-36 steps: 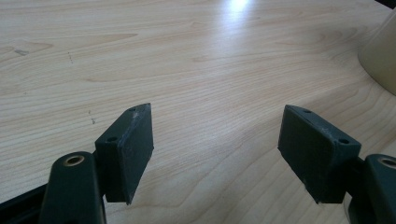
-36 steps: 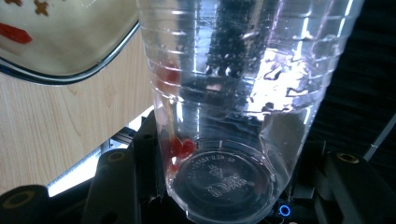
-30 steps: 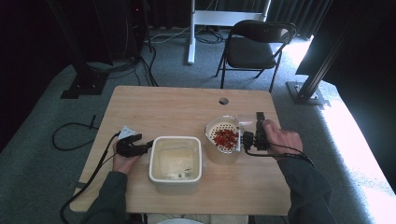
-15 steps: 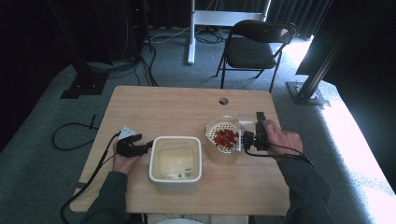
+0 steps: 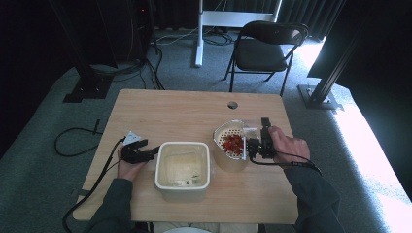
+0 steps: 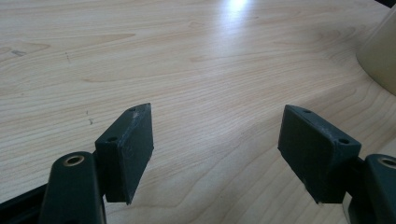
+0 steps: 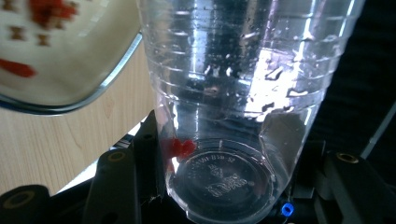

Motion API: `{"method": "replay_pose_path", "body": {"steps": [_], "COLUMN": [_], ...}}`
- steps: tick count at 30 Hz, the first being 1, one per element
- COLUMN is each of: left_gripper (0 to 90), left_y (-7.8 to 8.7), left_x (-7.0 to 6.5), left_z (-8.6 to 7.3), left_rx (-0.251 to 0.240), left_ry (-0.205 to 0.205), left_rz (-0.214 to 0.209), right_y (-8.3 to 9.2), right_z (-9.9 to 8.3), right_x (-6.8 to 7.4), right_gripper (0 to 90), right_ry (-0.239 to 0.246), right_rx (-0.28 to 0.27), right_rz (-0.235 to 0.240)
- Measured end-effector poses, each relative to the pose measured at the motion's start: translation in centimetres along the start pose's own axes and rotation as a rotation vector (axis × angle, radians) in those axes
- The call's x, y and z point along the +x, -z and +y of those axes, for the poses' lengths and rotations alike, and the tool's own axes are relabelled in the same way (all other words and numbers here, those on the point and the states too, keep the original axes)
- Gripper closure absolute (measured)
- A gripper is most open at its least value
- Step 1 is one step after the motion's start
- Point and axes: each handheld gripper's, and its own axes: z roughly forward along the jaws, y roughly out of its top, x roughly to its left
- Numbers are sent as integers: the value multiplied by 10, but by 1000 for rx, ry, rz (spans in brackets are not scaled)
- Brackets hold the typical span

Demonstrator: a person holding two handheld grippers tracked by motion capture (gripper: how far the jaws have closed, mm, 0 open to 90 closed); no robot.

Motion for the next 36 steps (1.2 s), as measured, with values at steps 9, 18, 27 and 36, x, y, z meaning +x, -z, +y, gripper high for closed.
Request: {"method": "replay_pose_path", "body": {"steps": [9,18,27,36], "left_gripper": [272,272,272,272], "left_y": [0,0,0,0], "left_x": [0,0,0,0], "left_z": [0,0,0,0], "left_rx": [-2,-2,-1,0], "left_ry": [-1,-2,-2,-1], "left_rz": [0,0,0,-2], "right_y": [0,1,0,-1], "right_z": [0,5,7,4], "right_x": [-1,2,7,4], "right_gripper": [444,444,444,444], "right_ry": [21,63,113,66], "right_rx": [4,6,12,18], "right_rz": [-4,-13,-18,-18]}}
